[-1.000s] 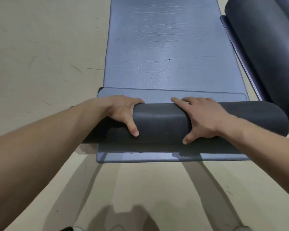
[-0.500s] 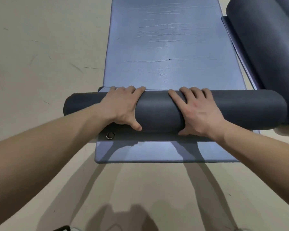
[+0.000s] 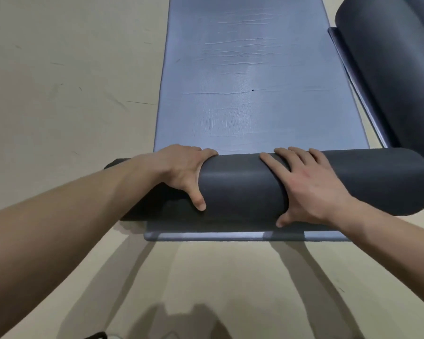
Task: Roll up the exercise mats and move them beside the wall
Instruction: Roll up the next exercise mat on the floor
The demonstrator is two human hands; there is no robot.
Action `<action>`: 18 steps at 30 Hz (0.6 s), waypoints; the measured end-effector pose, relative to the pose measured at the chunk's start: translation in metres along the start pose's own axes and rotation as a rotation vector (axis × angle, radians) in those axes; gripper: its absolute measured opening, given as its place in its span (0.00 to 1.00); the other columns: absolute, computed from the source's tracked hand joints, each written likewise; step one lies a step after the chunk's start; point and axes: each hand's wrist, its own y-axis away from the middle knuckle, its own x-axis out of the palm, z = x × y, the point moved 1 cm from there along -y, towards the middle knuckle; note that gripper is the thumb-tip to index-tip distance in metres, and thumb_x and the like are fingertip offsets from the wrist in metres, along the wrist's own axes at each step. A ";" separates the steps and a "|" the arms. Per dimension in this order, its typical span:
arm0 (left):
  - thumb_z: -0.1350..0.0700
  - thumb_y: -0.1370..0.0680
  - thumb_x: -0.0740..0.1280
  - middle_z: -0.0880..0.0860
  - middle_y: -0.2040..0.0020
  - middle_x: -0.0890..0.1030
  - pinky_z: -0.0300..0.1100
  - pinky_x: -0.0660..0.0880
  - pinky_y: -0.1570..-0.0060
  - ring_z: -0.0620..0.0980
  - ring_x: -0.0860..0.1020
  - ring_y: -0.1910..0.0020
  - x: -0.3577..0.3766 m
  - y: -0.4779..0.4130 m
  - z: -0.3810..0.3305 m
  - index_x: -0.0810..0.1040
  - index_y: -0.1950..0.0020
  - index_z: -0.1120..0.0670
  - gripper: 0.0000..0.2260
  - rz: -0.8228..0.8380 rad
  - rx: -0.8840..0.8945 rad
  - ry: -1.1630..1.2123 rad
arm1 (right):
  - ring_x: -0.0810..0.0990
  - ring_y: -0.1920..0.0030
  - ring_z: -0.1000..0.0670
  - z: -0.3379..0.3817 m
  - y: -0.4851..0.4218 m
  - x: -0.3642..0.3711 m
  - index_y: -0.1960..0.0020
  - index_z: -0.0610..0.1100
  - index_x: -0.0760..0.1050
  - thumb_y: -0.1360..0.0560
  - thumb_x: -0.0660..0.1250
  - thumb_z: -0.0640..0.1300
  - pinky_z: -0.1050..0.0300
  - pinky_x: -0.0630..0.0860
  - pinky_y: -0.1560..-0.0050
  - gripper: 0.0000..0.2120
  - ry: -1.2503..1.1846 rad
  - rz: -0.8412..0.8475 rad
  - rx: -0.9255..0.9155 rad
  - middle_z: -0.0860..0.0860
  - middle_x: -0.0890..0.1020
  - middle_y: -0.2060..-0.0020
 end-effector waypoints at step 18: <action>0.17 0.52 0.69 0.47 0.40 0.79 0.53 0.76 0.40 0.54 0.79 0.43 0.007 0.000 -0.010 0.67 0.29 0.46 0.57 -0.062 -0.115 0.045 | 0.66 0.27 0.41 -0.024 -0.025 -0.005 0.19 0.54 0.49 0.48 0.75 0.75 0.40 0.60 0.26 0.67 0.004 0.014 -0.140 0.47 0.65 0.24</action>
